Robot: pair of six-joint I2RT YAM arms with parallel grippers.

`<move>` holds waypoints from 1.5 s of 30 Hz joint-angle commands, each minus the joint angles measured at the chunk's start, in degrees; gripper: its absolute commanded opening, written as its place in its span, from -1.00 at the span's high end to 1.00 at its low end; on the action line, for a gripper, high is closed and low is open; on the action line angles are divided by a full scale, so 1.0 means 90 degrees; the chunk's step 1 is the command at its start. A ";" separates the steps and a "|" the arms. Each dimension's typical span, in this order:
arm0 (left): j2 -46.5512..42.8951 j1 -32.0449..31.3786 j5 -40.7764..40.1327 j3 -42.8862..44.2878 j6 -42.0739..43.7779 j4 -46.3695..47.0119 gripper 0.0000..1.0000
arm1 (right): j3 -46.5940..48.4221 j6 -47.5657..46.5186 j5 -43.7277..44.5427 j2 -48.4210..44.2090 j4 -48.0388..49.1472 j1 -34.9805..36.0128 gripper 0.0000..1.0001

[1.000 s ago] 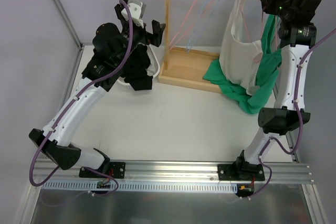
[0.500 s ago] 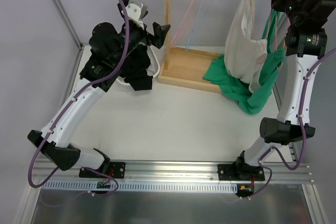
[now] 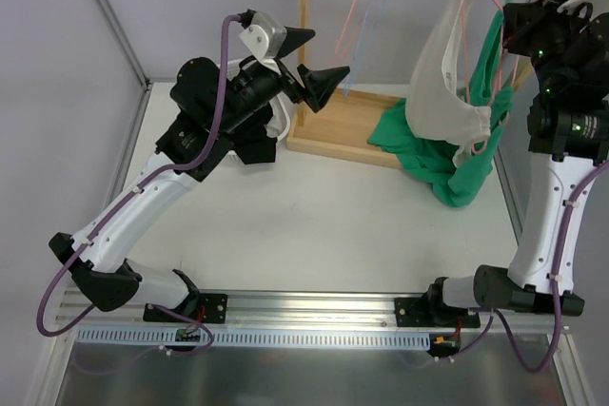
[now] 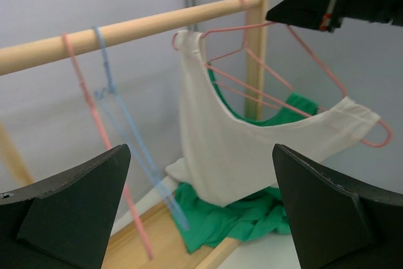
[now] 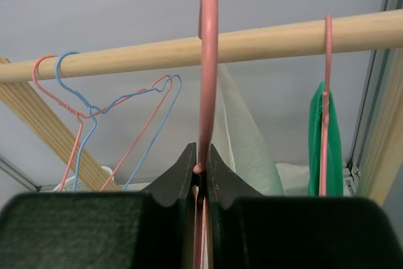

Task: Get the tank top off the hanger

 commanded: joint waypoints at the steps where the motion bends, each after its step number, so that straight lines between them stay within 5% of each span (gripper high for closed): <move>1: 0.0195 -0.0508 0.0096 0.0335 0.0042 0.0539 -0.98 | -0.0152 0.0240 0.0232 -0.0625 0.0291 0.0032 1.00; 9: 0.0479 -0.1524 0.0378 0.0492 0.0454 0.0510 -0.98 | -0.0933 0.0992 0.0077 -0.1690 -0.0168 0.0041 1.00; 26: 0.0547 -0.3018 0.0457 -0.0202 0.0766 0.0657 -0.98 | -0.0914 0.1529 -0.0373 -0.2433 -0.1545 0.0032 1.00; 45: 0.1348 -0.3380 0.0214 -0.0299 0.1372 0.0920 -0.98 | 0.1000 0.1940 -0.0725 -0.1769 -0.2209 0.0032 1.00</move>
